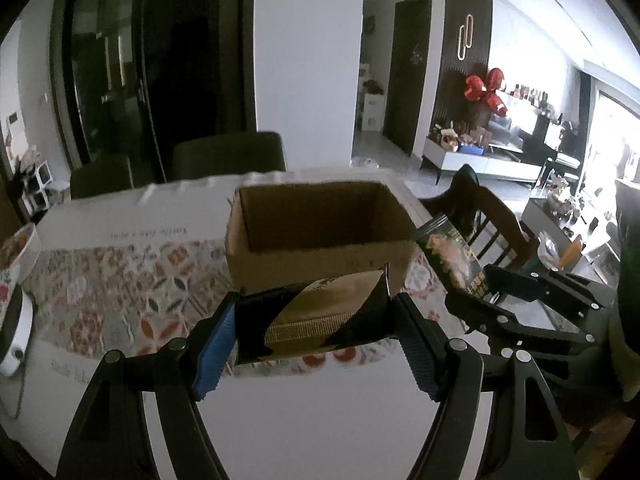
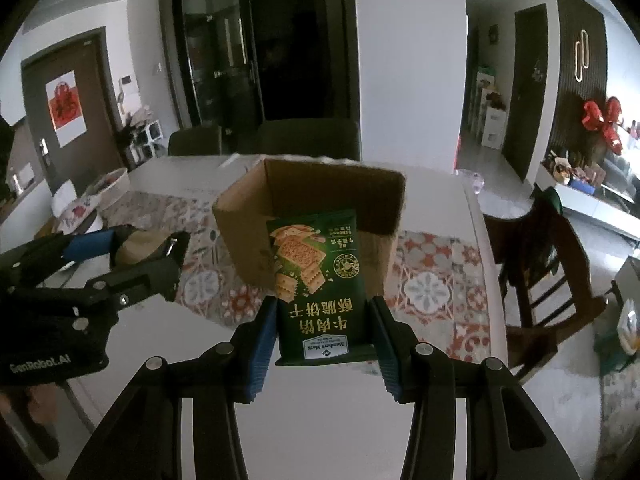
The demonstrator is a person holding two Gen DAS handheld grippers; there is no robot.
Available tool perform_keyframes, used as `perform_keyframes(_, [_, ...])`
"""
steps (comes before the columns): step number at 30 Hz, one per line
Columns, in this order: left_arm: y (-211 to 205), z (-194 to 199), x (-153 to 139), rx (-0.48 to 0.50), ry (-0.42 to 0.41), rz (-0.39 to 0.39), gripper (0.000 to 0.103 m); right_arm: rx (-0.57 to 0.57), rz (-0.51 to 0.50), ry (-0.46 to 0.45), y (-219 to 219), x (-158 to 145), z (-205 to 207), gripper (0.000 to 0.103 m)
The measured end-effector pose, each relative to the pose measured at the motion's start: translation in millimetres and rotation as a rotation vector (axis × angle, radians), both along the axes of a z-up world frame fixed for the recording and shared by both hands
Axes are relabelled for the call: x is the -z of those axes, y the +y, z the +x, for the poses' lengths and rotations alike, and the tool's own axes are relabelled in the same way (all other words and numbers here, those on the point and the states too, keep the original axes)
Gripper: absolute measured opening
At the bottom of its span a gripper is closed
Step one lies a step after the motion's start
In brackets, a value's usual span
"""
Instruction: Organize snacks
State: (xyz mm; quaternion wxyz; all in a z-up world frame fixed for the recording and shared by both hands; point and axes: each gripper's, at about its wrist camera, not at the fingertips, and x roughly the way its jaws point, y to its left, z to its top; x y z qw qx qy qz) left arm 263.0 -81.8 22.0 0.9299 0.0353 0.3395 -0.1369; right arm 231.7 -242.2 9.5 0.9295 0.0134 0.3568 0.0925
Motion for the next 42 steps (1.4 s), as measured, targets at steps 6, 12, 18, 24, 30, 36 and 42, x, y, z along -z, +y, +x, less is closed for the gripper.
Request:
perform_keyframes(6, [7.7, 28.1, -13.9, 0.022, -0.048, 0.004, 0.075, 0.028, -0.006, -0.031, 7.4, -9.3, 25.3, 0.047])
perform_keyframes(12, [11.3, 57.6, -23.0, 0.052, -0.084, 0.009, 0.075, 0.055, -0.008, -0.048, 12.9, -17.6, 51.9, 0.047])
perform_keyframes(18, [13.4, 92.4, -20.7, 0.075, -0.070, -0.003, 0.075, 0.075, -0.009, -0.044, 16.3, -16.8, 77.9, 0.047])
perform_keyframes(24, [10.6, 128.3, -11.3, 0.082, -0.036, -0.008, 0.075, 0.085, -0.022, -0.021, 17.7, -8.8, 109.7, 0.047])
perform_keyframes(30, [4.4, 164.1, 4.7, 0.084, 0.006, -0.005, 0.075, 0.104, -0.028, 0.002, 13.9, 1.8, 138.3, 0.047])
perform_keyframes(36, [-2.8, 190.9, 26.0, 0.086, 0.048, 0.036, 0.077, 0.133, -0.025, 0.040, 4.8, 19.7, 164.4, 0.047])
perform_keyframes(42, [-0.1, 198.7, 43.0, 0.065, 0.099, 0.057, 0.088, 0.203, -0.043, 0.069, -1.7, 28.4, 171.4, 0.066])
